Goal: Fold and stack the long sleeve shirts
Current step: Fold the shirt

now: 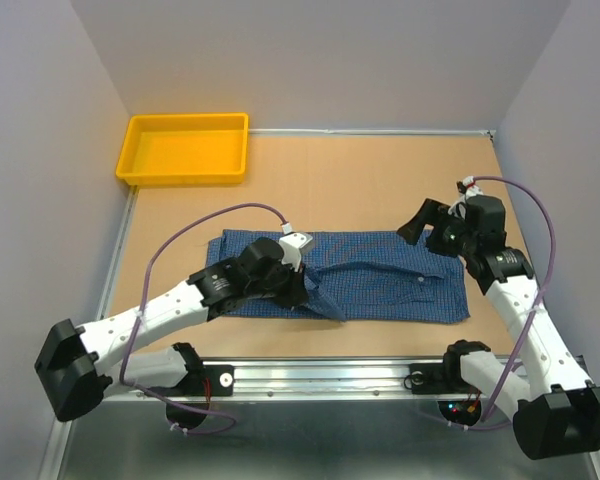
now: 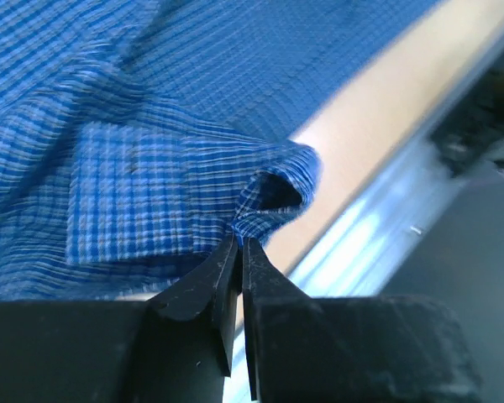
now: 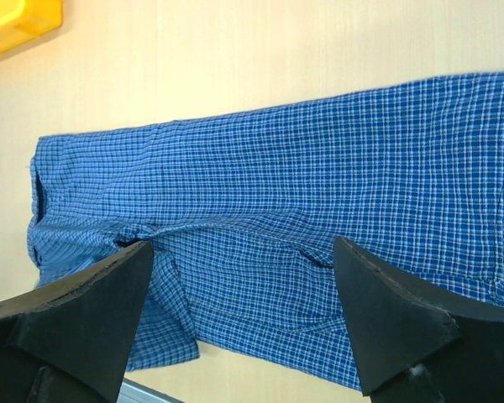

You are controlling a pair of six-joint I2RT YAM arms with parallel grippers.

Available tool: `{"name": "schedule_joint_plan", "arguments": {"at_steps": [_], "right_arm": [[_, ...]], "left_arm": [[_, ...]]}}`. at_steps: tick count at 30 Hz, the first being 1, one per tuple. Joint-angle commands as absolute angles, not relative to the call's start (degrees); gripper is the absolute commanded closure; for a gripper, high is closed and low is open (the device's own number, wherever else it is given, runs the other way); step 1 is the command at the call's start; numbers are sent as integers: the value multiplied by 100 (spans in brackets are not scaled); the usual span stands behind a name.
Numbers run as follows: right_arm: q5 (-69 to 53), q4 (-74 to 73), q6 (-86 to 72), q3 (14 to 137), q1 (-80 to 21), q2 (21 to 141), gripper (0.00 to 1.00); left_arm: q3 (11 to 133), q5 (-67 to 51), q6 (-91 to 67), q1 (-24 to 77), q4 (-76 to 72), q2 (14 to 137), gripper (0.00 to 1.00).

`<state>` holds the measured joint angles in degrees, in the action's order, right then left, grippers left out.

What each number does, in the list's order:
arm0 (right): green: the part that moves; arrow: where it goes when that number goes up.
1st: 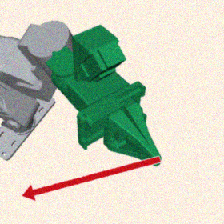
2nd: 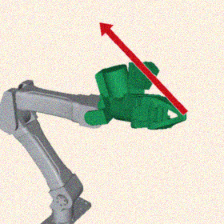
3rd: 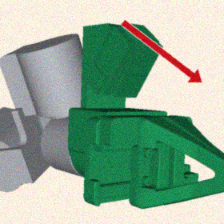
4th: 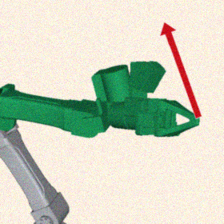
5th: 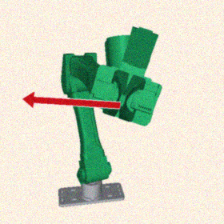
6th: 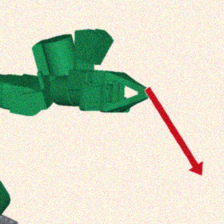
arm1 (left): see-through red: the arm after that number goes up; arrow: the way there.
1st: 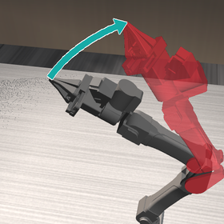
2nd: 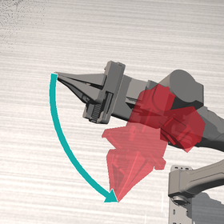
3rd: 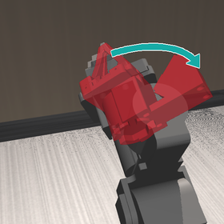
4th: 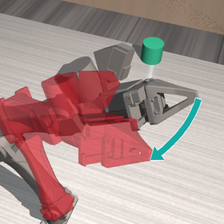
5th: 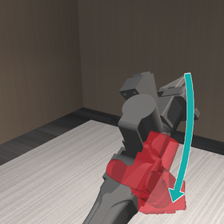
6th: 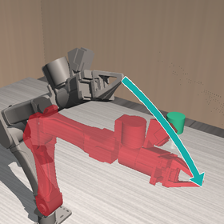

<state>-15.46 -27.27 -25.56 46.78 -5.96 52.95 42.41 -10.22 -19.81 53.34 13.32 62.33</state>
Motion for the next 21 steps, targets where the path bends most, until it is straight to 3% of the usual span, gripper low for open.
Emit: {"name": "schedule_joint_plan", "arguments": {"at_steps": [1, 6, 7, 9, 10, 14, 17, 21], "right_arm": [[-1083, -2847, -2707, 4500, -589, 5448, 7], [-432, -2848, -2997, 4596, -598, 6081, 7], [-291, -2848, -3014, 4684, -589, 6334, 7], [-150, -2848, -3032, 4781, -598, 6556, 7], [-19, -2839, -3041, 4886, -598, 6765, 7], [421, -2743, -3059, 5071, -598, 7145, 7], [571, -2567, -3041, 5106, -598, 7390, 8], [554, -2391, -3041, 5133, -598, 7778, 11]], "left_arm": [[4184, -2494, -1837, 5326, 1046, 5363, 82], [4087, -4169, -1688, 5326, 1178, 5098, 77], [4043, -4427, -1618, 5326, 1247, 5098, 63], [4008, -4632, -1504, 5326, 1414, 5106, 50], [4034, -4458, -1338, 5326, 1702, 5115, 43], [4174, -3903, -1186, 5326, 1942, 5115, 36], [4508, -3052, -1571, 5161, 1759, 5141, 26], [5131, -728, -2352, 4495, 1582, 5578, 25]]}}
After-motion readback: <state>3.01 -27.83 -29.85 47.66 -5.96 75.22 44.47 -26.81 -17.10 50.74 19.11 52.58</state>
